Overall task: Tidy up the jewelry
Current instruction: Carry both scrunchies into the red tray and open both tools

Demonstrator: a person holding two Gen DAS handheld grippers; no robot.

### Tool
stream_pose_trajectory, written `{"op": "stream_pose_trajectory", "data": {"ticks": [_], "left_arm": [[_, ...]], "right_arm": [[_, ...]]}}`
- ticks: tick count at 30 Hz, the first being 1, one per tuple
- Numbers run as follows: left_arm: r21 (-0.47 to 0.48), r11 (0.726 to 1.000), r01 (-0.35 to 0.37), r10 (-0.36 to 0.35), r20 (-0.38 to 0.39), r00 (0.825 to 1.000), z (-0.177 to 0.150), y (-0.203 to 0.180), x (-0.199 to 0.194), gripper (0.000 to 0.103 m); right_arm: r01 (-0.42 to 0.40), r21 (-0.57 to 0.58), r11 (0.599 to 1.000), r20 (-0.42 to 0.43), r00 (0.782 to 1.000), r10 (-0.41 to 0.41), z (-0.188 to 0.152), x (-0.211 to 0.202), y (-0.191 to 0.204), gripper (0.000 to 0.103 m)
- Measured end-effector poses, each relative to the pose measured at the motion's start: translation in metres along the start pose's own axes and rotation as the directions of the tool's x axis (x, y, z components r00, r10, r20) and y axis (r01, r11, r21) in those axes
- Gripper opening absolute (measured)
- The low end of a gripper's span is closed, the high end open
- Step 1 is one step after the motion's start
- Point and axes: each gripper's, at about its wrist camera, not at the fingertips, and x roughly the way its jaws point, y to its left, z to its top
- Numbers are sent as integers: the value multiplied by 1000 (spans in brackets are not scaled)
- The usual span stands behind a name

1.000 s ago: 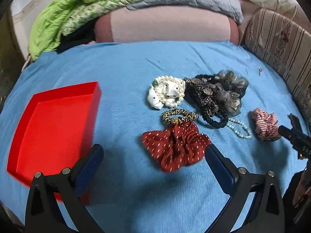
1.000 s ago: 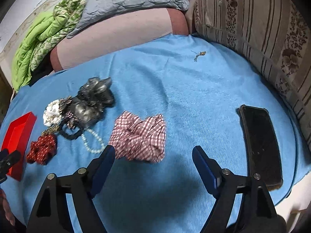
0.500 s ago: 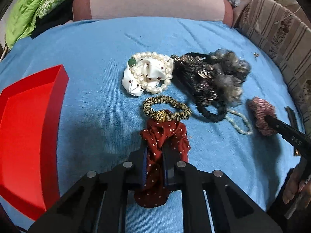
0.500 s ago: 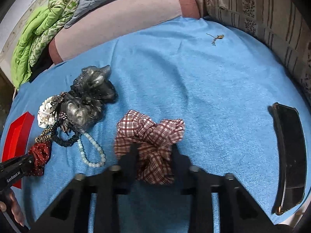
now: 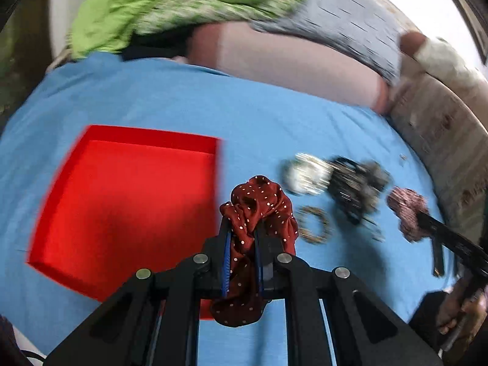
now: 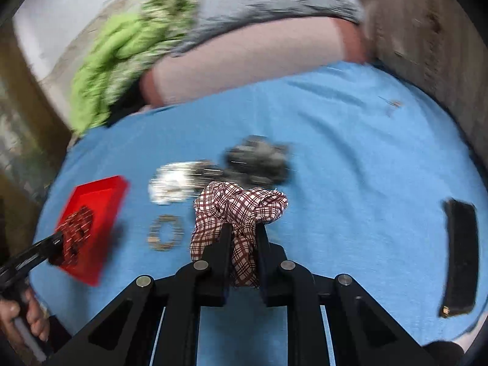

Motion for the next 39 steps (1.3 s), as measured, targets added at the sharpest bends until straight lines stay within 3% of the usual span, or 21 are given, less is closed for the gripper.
{"op": "stream_pose_trajectory", "data": {"ticks": [4, 9, 13, 17, 23, 25, 28, 32, 39], "left_arm": [[-72, 997, -38, 39, 21, 999, 16, 52, -6, 12], [-111, 993, -48, 52, 41, 998, 39, 101, 0, 12], [-130, 986, -107, 109, 9, 994, 57, 131, 29, 13], [-132, 979, -153, 150, -30, 988, 70, 153, 61, 13], [-152, 966, -211, 202, -73, 977, 78, 182, 99, 17], [-160, 963, -216, 208, -68, 976, 80, 188, 103, 29], [-182, 967, -176, 169, -56, 984, 81, 193, 101, 42], [-188, 964, -187, 186, -25, 982, 81, 186, 85, 53], [-167, 963, -214, 222, 31, 975, 67, 156, 40, 58]], "right_arm": [[-116, -80, 990, -53, 992, 112, 13, 23, 60, 16], [-252, -151, 956, -132, 963, 234, 30, 69, 136, 16], [-283, -203, 937, -179, 952, 249, 43, 116, 182, 16], [-262, -241, 934, -222, 952, 210, 51, 171, 212, 16], [-240, -204, 949, -293, 940, 174, 54, 229, 224, 18], [-237, -201, 950, -302, 938, 170, 56, 238, 225, 19], [-238, -199, 951, -297, 939, 173, 57, 244, 228, 35], [-226, -229, 947, -269, 950, 161, 58, 239, 234, 55], [-231, -223, 947, -202, 961, 187, 60, 180, 210, 62]]}}
